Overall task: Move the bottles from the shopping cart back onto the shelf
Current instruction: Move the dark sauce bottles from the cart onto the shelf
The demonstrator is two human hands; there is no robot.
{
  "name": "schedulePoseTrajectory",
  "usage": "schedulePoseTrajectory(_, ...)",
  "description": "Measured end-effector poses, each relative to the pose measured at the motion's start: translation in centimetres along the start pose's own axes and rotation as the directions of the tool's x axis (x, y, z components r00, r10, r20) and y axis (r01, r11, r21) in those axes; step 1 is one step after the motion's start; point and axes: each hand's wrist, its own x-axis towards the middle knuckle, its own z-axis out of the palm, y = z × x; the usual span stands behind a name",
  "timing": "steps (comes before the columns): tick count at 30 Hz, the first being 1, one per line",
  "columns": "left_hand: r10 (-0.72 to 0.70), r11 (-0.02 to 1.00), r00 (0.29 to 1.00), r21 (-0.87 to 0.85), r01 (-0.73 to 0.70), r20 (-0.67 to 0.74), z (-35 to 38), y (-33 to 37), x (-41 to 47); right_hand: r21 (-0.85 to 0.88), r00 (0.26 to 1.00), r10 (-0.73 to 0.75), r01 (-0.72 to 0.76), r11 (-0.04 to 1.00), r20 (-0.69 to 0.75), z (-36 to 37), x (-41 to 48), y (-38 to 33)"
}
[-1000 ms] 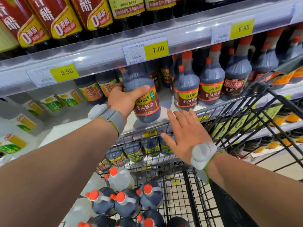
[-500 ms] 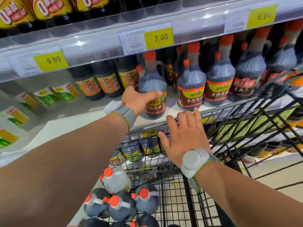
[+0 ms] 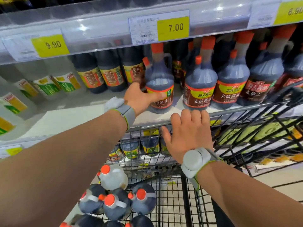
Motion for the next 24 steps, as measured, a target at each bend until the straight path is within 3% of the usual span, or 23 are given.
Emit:
schedulePoseTrajectory(3, 0.056, 0.997, 0.998, 0.063, -0.054, -0.034, -0.3, -1.1, -0.8, 0.028, 0.998, 0.008, -0.006, 1.000, -0.056, 0.3, 0.2, 0.3)
schedulePoseTrajectory(7, 0.034, 0.993, 0.995, 0.120, -0.022, -0.096, 0.1, -1.4, -1.1, 0.067, 0.990, 0.033, -0.024, 0.997, -0.137, 0.8, 0.2, 0.3)
schedulePoseTrajectory(24, 0.039, 0.960, 0.976, 0.279, 0.023, -0.213, 2.3, -0.2, 1.3, 0.098, 0.988, 0.084, -0.071, 0.993, -0.131, 1.1, 0.6, -0.3)
